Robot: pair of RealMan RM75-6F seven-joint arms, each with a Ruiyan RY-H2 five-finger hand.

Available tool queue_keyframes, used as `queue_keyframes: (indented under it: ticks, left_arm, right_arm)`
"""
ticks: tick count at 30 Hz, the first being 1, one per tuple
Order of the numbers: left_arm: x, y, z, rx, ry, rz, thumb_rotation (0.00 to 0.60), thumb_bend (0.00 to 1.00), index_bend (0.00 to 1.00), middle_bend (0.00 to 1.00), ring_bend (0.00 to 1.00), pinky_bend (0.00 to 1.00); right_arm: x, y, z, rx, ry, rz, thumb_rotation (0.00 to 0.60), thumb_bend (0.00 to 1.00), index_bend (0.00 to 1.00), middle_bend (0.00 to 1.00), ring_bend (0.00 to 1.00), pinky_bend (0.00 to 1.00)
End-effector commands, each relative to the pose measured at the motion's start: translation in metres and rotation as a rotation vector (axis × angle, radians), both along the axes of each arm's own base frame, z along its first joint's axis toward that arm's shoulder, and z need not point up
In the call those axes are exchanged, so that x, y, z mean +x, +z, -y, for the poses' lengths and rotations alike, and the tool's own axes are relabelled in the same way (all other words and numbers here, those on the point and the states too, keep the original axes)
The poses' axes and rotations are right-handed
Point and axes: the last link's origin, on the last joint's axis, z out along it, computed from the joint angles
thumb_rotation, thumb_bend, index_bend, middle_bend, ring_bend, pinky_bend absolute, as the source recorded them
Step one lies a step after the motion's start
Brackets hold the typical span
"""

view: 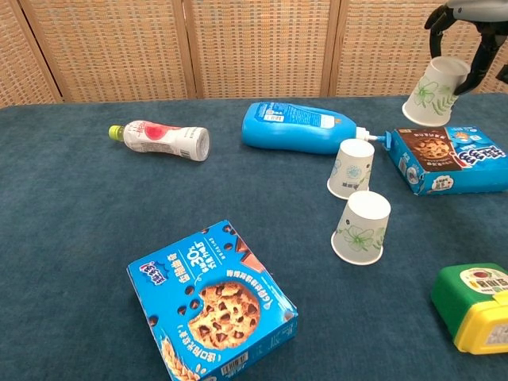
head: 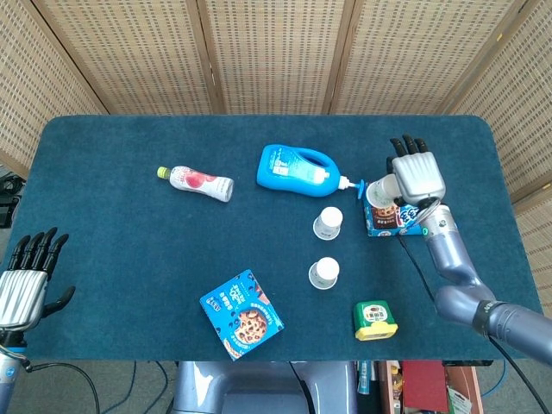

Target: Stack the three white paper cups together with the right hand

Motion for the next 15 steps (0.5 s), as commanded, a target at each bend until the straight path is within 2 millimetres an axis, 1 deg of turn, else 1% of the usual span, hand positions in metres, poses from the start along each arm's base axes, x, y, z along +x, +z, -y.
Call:
queue_keyframes:
  ticks: [1, 7, 10, 15]
  left_arm:
    - [0.000, 0.000, 0.000, -0.001, -0.001, 0.001, 0.600, 0.29, 0.00, 0.00, 0.00, 0.00]
    - [0.000, -0.001, 0.000, -0.004, 0.002, 0.001, 0.600, 0.29, 0.00, 0.00, 0.00, 0.00]
    - [0.000, -0.001, 0.000, -0.004, 0.001, 0.000, 0.600, 0.29, 0.00, 0.00, 0.00, 0.00]
    - [0.000, 0.000, 0.000, 0.002, 0.000, 0.001, 0.600, 0.29, 0.00, 0.00, 0.00, 0.00]
  right_arm:
    - [0.010, 0.006, -0.010, -0.012, 0.014, 0.021, 0.600, 0.20, 0.51, 0.18, 0.02, 0.16]
    - [0.027, -0.003, -0.022, 0.022, 0.031, 0.087, 0.600, 0.19, 0.51, 0.17, 0.02, 0.16]
    - [0.034, -0.013, -0.026, 0.045, 0.042, 0.105, 0.600, 0.19, 0.51, 0.17, 0.02, 0.16]
    - [0.042, -0.038, -0.028, 0.085, 0.046, 0.122, 0.600, 0.19, 0.51, 0.17, 0.02, 0.16]
